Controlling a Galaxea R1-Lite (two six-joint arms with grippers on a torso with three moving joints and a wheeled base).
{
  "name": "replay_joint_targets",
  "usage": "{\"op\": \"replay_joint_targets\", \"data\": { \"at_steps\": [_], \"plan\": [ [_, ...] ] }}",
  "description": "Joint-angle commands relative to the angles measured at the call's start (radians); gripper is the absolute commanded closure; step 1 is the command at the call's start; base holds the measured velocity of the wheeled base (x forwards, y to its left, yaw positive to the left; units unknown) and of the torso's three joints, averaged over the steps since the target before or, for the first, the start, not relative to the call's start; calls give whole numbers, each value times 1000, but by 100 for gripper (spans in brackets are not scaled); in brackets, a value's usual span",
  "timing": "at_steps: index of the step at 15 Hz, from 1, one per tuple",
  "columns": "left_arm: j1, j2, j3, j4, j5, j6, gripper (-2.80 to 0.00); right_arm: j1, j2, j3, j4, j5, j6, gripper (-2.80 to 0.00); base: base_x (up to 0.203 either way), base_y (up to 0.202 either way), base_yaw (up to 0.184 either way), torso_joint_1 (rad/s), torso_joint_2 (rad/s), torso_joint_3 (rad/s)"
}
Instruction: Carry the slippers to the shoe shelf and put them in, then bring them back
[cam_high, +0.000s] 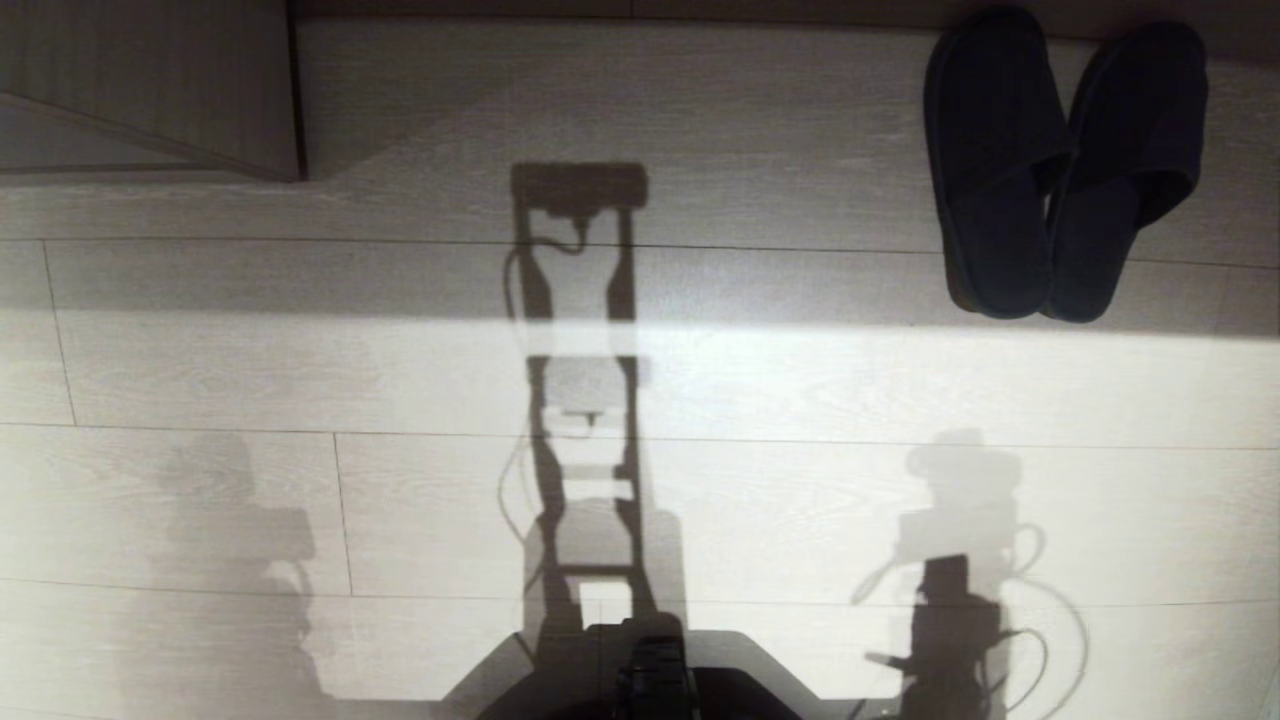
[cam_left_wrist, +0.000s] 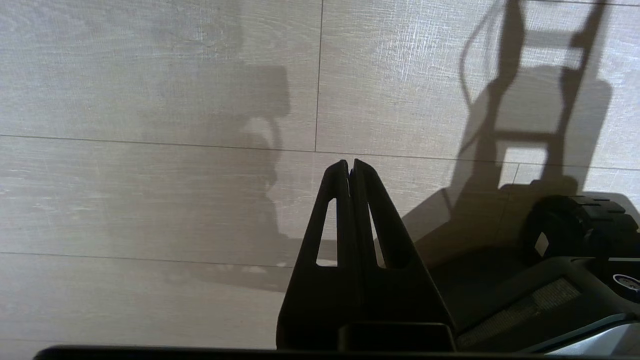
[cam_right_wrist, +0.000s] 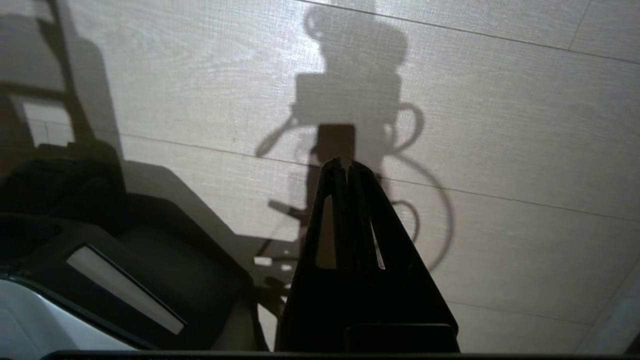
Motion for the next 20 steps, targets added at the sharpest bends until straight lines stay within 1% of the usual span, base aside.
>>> {"op": "replay_joint_targets", "data": {
  "at_steps": [1,16,20],
  "plan": [
    [0,0,0,0,0,-1,0,1,-27,0,3,-1,18,0,0,0,0,0,0,0],
    [0,1,0,0,0,1,0,1,-28,0,2,-3,21,0,0,0,0,0,0,0],
    [0,1,0,1,0,-2,0,1,-28,2,2,-3,21,0,0,0,0,3,3,134]
  ]
}}
